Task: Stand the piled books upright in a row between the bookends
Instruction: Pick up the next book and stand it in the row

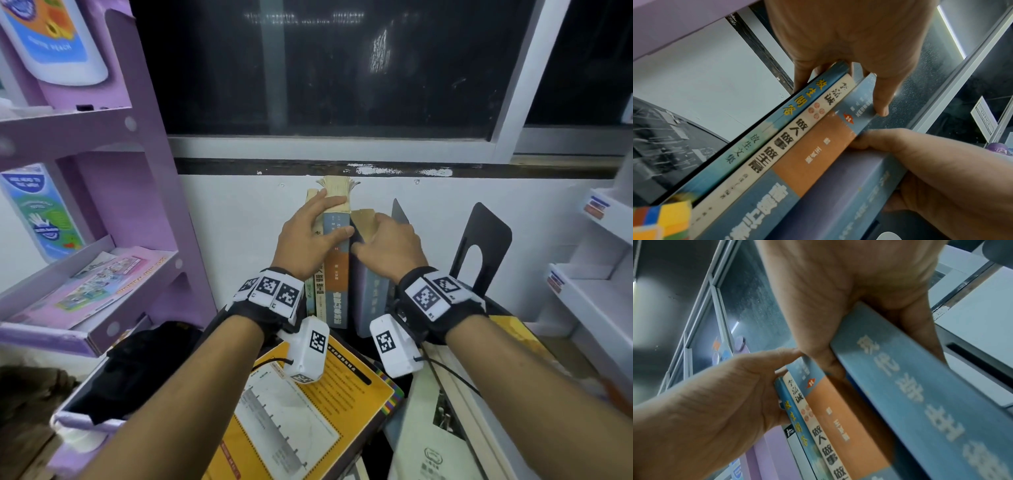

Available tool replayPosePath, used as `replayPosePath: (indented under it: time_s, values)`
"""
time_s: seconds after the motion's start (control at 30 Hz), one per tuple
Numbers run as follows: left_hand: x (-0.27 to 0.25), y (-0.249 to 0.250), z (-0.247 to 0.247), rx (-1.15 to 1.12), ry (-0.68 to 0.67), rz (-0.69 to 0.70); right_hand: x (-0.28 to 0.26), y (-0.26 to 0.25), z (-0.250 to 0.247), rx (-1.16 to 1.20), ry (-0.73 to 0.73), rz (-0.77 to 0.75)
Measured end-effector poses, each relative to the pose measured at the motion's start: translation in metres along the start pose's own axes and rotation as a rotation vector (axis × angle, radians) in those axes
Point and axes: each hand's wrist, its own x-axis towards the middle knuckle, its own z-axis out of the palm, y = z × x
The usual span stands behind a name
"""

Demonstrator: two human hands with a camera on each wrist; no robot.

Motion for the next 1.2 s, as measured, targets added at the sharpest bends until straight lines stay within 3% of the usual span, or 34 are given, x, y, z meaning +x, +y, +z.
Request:
replayPosePath:
  time_s: [0.2, 0.33, 1.2]
  values:
    - [-0.001, 0.002, -0.001, -0.017, -0.007, -0.011, -0.009, 0.006, -0.023, 0.061, -0.253, -0.078]
    - [-0.001, 0.002, -0.001, -0.004, -0.014, -0.026, -0.011, 0.013, -0.035, -0.043, -0.367, -0.137]
    - [0.000, -0.001, 0.000, -0.006, 0.034, 0.006, 0.002, 0.015, -0.003, 0.004, -0.186, -0.198]
